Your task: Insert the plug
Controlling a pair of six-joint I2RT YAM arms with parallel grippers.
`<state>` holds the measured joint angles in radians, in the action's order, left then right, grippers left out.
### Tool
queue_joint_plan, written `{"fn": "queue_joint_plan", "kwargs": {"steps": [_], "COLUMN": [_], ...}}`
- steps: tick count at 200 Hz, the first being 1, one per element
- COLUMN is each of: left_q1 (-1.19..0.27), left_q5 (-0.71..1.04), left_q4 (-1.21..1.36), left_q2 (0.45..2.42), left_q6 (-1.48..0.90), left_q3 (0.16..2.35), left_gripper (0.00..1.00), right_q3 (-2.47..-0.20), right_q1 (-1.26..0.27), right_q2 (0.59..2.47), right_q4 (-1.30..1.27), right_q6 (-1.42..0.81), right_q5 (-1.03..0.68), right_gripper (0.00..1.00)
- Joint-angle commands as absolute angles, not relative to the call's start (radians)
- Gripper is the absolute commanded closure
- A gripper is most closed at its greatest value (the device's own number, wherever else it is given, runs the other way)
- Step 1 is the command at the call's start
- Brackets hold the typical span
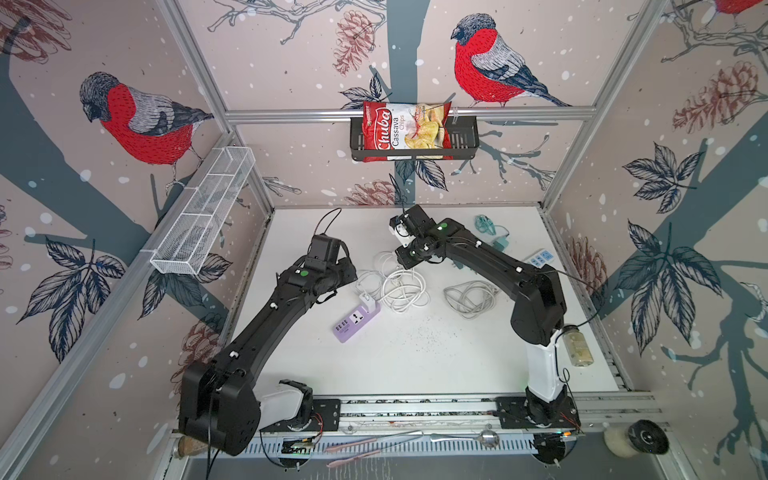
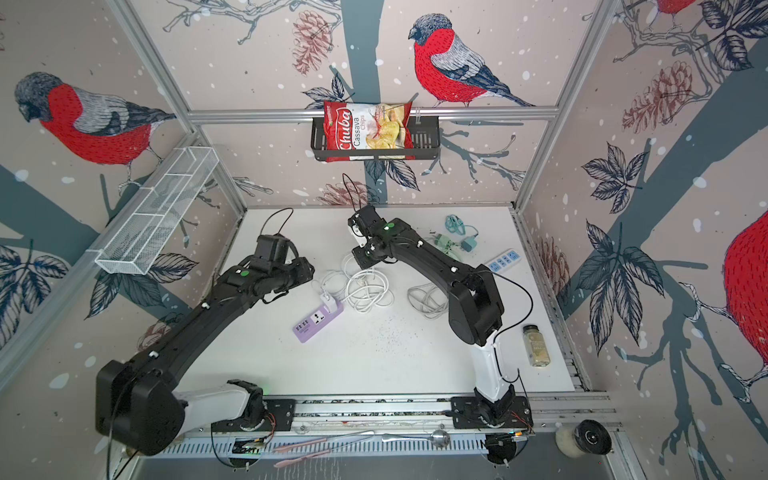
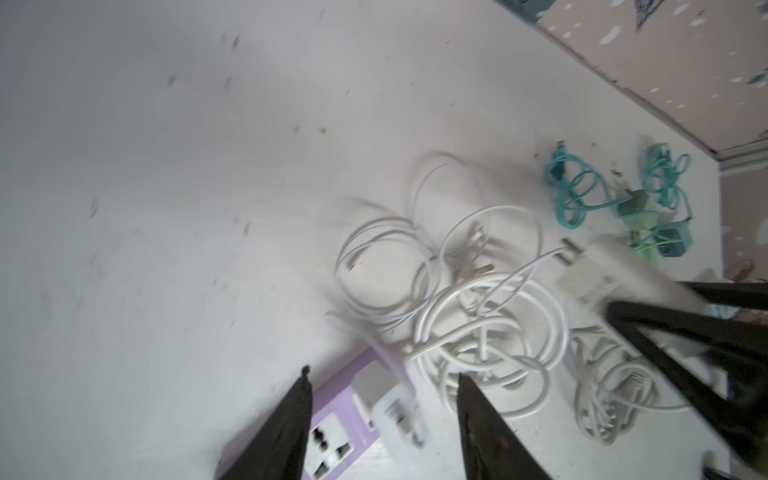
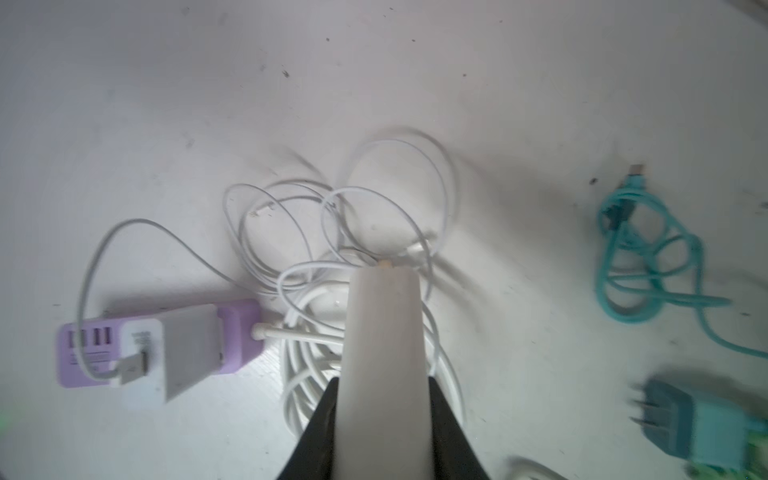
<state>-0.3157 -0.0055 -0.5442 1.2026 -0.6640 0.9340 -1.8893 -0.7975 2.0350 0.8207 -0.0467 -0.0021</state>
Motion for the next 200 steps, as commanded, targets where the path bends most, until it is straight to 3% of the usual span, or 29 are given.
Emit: {"fn": "queue_joint_plan", "kwargs": {"steps": [1, 66, 111, 200], "left_q1": [-0.313, -0.313, -0.314, -0.314], "left_q5": [-0.072, -0.027, 0.013, 0.048], "left_q4": [-0.561, -0.552, -0.494, -0.389], "left_q2": [1.111, 0.880, 0.852, 0.837], "left_q6": [-0.745, -0.826, -0.853, -0.856], "left_q3": [0.827, 0.598, 0.499, 0.407], "left_gripper": [0.44, 0.51, 0.55, 0.57], "right_q3": [-1.917, -1.822, -1.728, -1.770], "right_q1": [-0.826, -0.952, -1.039, -1.151], "right_q2": [2.024, 1.911, 1.832, 1.951], "right_q4": [0.905, 0.883, 0.856, 0.937], "right_q6": [0.017, 0.094, 0.131, 0.185], "right_q5": [0.111, 0.084, -0.030, -0.026], "right_gripper": [1.00, 1.00, 1.00, 1.00]}}
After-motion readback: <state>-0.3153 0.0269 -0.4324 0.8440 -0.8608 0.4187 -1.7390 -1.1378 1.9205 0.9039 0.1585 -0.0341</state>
